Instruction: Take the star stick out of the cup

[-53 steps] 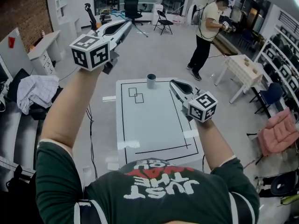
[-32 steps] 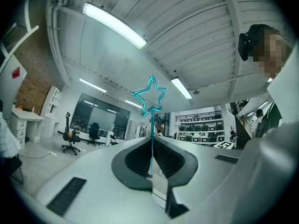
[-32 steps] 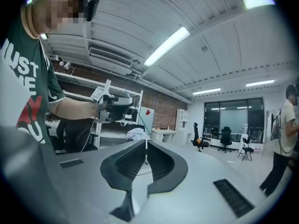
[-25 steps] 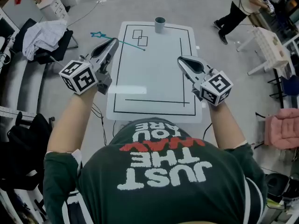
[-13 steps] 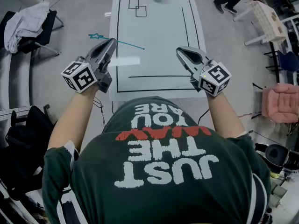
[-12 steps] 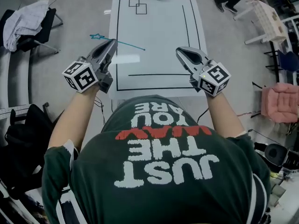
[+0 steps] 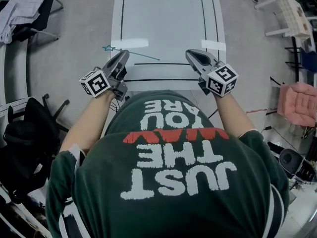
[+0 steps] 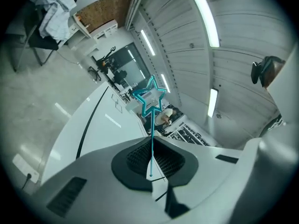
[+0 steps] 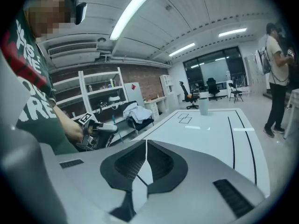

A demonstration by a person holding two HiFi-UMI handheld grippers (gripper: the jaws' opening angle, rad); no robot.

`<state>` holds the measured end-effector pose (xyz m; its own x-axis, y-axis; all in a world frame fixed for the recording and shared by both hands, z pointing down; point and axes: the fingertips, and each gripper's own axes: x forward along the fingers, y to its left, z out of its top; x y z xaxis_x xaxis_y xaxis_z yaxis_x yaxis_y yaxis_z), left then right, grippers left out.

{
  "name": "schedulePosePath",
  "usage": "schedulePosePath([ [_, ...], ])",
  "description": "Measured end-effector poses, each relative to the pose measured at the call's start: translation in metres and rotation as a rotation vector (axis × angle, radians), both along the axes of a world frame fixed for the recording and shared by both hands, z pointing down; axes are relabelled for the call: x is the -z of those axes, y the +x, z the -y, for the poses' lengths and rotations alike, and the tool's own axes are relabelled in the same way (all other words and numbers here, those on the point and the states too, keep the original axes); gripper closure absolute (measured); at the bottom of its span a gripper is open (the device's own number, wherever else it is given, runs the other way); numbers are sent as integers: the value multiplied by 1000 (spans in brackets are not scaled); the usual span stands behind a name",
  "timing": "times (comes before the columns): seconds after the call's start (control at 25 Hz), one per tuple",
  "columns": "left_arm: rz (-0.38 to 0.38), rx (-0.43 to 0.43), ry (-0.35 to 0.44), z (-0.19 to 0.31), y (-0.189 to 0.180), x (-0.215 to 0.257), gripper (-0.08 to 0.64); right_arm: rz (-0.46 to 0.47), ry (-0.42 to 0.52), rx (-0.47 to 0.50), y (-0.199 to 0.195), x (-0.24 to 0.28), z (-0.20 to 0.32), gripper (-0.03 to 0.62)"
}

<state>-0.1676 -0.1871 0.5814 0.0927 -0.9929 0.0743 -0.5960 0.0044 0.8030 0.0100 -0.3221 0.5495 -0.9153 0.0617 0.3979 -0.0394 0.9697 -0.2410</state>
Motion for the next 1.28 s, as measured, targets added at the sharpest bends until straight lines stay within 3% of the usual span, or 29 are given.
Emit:
schedulePosePath([
  [0.48, -160, 22, -92, -12, 20, -58, 541, -95, -59, 26, 13, -59, -4, 558],
  [1.28, -185, 27, -53, -8, 15, -52, 541, -126, -96, 18, 23, -73, 1, 560],
])
